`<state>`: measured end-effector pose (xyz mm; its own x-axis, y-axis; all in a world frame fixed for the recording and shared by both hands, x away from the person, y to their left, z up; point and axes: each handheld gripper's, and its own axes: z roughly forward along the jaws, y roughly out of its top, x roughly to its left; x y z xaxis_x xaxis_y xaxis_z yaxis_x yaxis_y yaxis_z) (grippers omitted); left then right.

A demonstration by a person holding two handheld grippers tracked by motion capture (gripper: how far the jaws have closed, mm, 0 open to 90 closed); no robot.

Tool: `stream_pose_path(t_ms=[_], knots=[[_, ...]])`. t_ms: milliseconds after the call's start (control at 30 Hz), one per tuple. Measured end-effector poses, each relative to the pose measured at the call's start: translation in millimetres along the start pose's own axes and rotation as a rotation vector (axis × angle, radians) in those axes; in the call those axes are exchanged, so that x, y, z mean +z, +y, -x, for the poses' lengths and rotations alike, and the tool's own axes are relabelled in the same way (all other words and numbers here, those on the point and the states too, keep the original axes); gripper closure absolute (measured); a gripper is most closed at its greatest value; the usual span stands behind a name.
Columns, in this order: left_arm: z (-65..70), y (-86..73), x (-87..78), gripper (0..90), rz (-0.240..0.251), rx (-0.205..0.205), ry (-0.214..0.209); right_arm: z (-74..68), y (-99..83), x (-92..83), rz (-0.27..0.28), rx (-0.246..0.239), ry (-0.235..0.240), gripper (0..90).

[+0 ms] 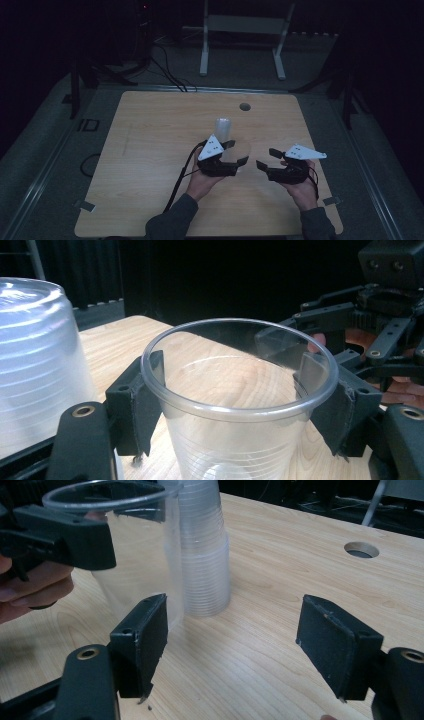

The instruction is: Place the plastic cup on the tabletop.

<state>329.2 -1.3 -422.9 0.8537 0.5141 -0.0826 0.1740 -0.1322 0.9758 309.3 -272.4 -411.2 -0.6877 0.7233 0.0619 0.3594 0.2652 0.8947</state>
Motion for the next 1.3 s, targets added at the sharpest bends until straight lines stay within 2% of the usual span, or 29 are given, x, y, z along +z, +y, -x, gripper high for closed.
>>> stream_pose_path(t_ms=[700, 1300], knots=[[0.7, -11.8, 5.8, 28.0, 0.004, -0.016, -0.01, 1.6, -1.2, -1.5, 0.002, 0.005, -0.006, 28.4], [2.9, -24.0, 17.8, 28.0, -0.031, -0.006, -0.007, 5.4, -1.1, -6.1, 0.014, 0.012, -0.026, 28.4]])
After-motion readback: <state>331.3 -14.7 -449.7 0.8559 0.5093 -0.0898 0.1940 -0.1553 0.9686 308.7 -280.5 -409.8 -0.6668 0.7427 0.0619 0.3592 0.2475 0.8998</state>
